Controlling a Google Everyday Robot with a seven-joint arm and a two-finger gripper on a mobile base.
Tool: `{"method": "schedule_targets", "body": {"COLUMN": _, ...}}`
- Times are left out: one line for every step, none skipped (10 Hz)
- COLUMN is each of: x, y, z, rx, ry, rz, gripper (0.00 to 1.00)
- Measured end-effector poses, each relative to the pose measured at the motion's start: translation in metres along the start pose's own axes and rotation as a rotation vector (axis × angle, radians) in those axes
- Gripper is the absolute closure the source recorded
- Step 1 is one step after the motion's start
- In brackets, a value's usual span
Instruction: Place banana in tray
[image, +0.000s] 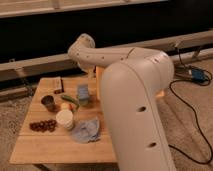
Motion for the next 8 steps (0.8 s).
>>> {"method": "schedule_targets", "body": {"x": 0.003, "y": -0.012, "z": -0.003, "rx": 0.015, "ry": -0.005, "rz": 0.016, "gripper": 1.0}}
{"method": "schedule_targets", "body": {"x": 0.008, "y": -0.03, "z": -0.009, "rx": 0.035, "ry": -0.008, "rz": 0.043, "gripper": 0.96}}
{"method": "schedule_targets", "body": {"x": 0.014, "y": -0.039, "z": -0.012, "rx": 0.045, "ry": -0.007, "rz": 0.06, "gripper": 0.89}}
{"method": "schedule_targets", "body": {"x": 0.02, "y": -0.055, "z": -0.016, "rx": 0.062, "ry": -0.004, "rz": 0.086, "gripper": 0.78}}
{"method": "schedule_targets", "body": {"x": 0.027, "y": -0.07, "z": -0.018, "rx": 0.079, "ry": 0.003, "rz": 0.109, "gripper": 0.69}}
{"method": "schedule_targets", "body": {"x": 0.034, "y": -0.081, "z": -0.019, "rx": 0.09, "ry": 0.013, "rz": 0.127, "gripper": 0.59}}
{"method": "schedule_targets", "body": {"x": 0.04, "y": -0.092, "z": -0.019, "rx": 0.098, "ry": 0.029, "rz": 0.145, "gripper": 0.48}}
{"method": "schedule_targets", "body": {"x": 0.046, "y": -0.097, "z": -0.019, "rx": 0.096, "ry": 0.044, "rz": 0.159, "gripper": 0.38}}
